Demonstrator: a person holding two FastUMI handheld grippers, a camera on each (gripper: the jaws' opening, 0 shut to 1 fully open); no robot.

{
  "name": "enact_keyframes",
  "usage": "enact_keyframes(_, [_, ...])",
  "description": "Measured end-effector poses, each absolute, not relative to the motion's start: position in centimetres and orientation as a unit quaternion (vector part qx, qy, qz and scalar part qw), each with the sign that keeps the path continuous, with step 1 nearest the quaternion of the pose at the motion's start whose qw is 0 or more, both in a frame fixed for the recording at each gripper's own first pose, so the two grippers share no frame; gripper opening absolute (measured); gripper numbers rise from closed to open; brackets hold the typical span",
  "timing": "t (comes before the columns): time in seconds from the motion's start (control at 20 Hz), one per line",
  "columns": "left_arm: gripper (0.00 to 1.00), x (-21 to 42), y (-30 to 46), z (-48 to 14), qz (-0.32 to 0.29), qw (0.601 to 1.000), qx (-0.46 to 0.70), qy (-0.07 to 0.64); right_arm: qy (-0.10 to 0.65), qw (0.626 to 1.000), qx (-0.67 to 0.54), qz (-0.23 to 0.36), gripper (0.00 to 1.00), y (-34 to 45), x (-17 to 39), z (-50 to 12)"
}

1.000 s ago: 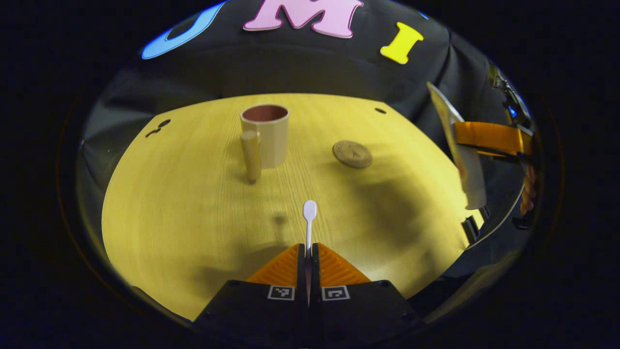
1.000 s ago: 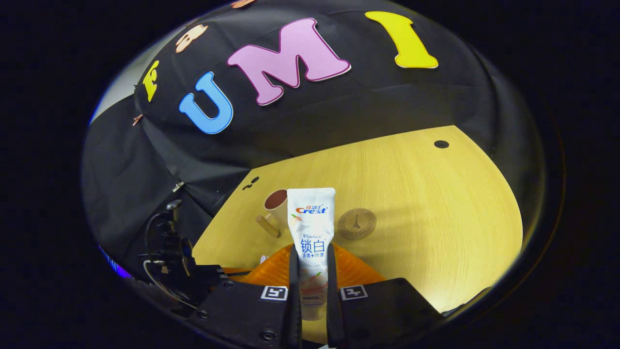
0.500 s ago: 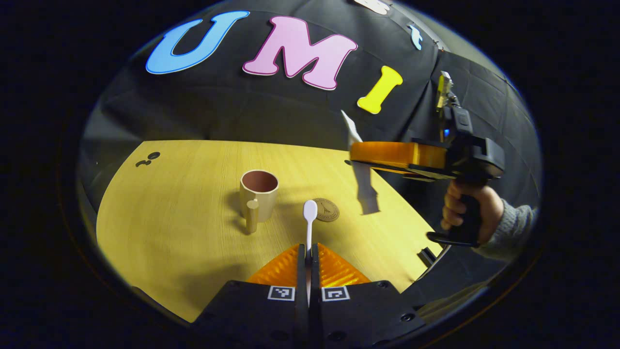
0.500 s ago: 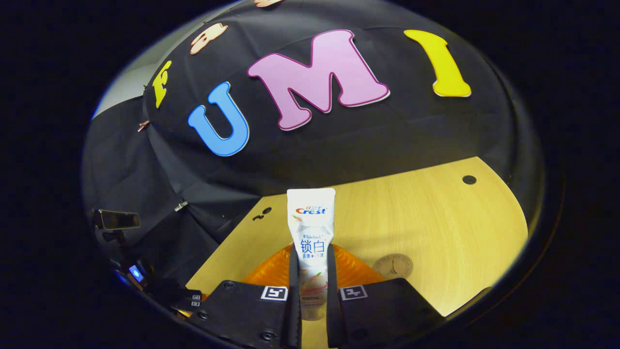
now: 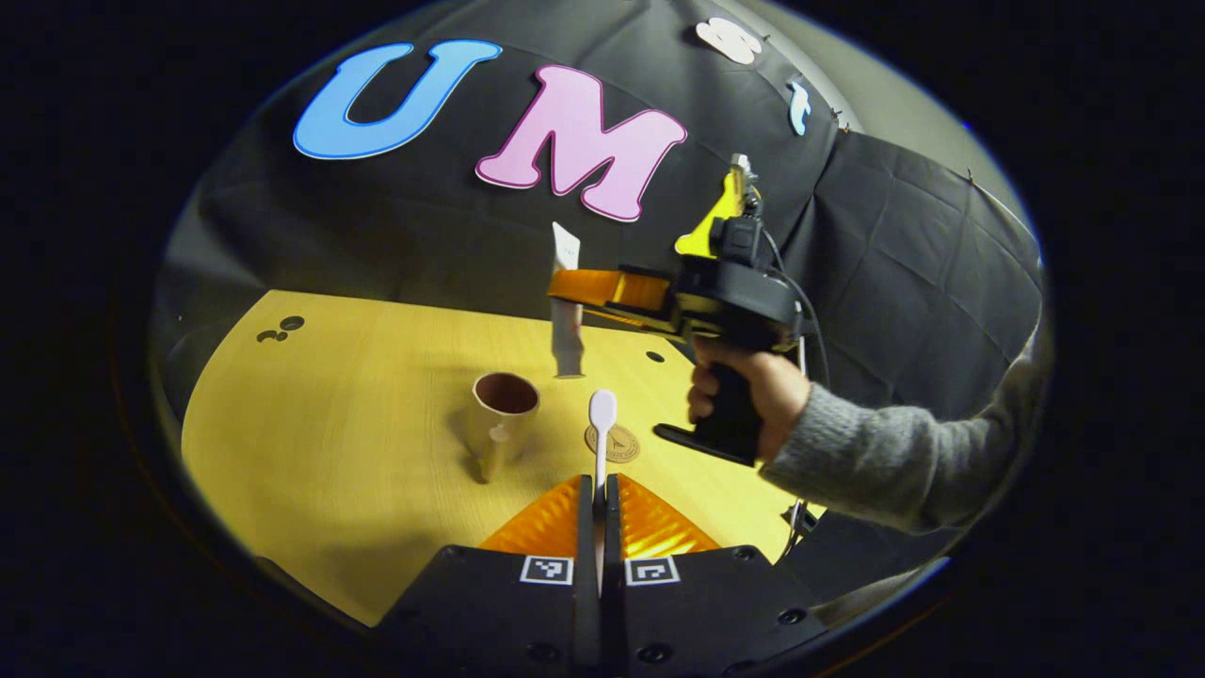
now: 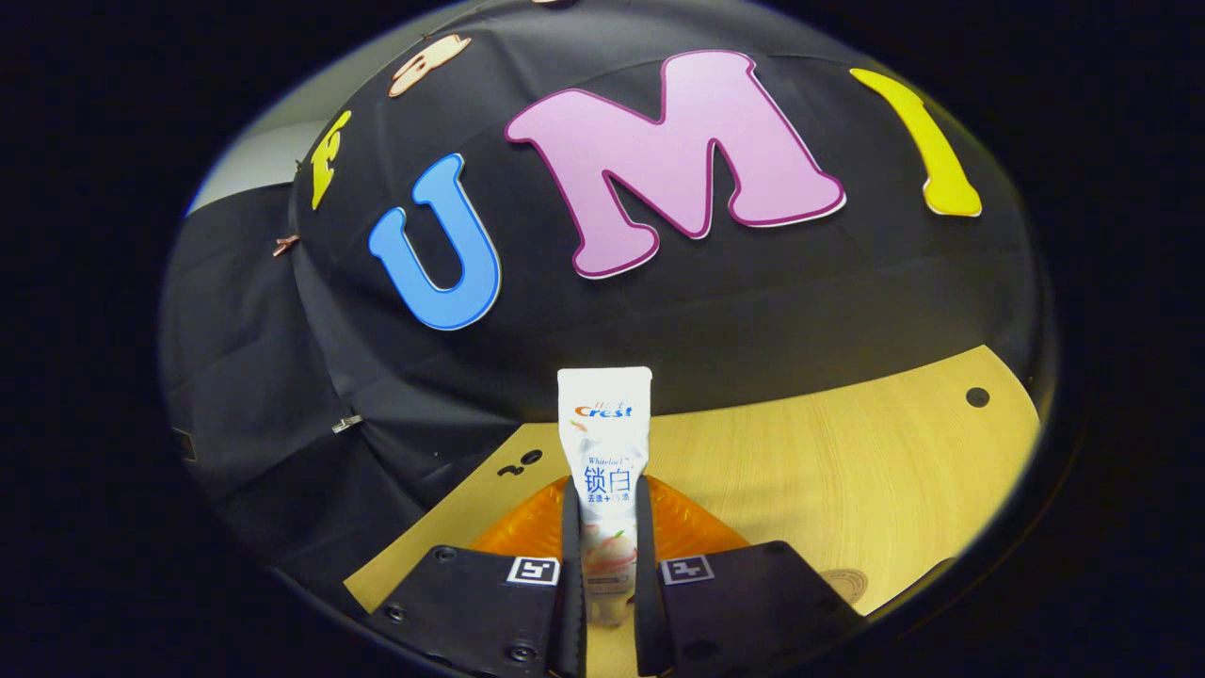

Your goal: Put the toothbrush and toothpaste on the desktop into the cup, then pick up the cup and place it on the coaster on the desktop.

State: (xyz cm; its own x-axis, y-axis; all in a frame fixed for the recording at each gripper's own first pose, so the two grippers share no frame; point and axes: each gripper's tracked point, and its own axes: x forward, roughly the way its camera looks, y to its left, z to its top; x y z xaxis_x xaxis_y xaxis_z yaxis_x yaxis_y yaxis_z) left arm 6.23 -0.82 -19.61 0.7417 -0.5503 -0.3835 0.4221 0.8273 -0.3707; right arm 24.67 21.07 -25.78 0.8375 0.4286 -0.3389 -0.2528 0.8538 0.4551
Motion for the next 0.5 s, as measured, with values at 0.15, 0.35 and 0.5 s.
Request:
enact_keyframes(0.15, [0.06,7.2,-0.3,-19.3,-0.266,0.924,-0.143,0.236,0.226,0.940,0.188,0.175,0.24,22.1,26.2,-28.3])
enact_keyframes(0.35, [0.06,8.4,-0.1,-19.6,-0.275,0.918,-0.159,0.238,0.242,0.940,0.167,0.175,0.24,22.9,26.7,-31.1])
enact_keyframes(0.5, [0.06,9.1,0.3,-19.7,-0.278,0.917,-0.161,0.237,0.255,0.937,0.155,0.181,0.24,23.8,26.5,-32.9])
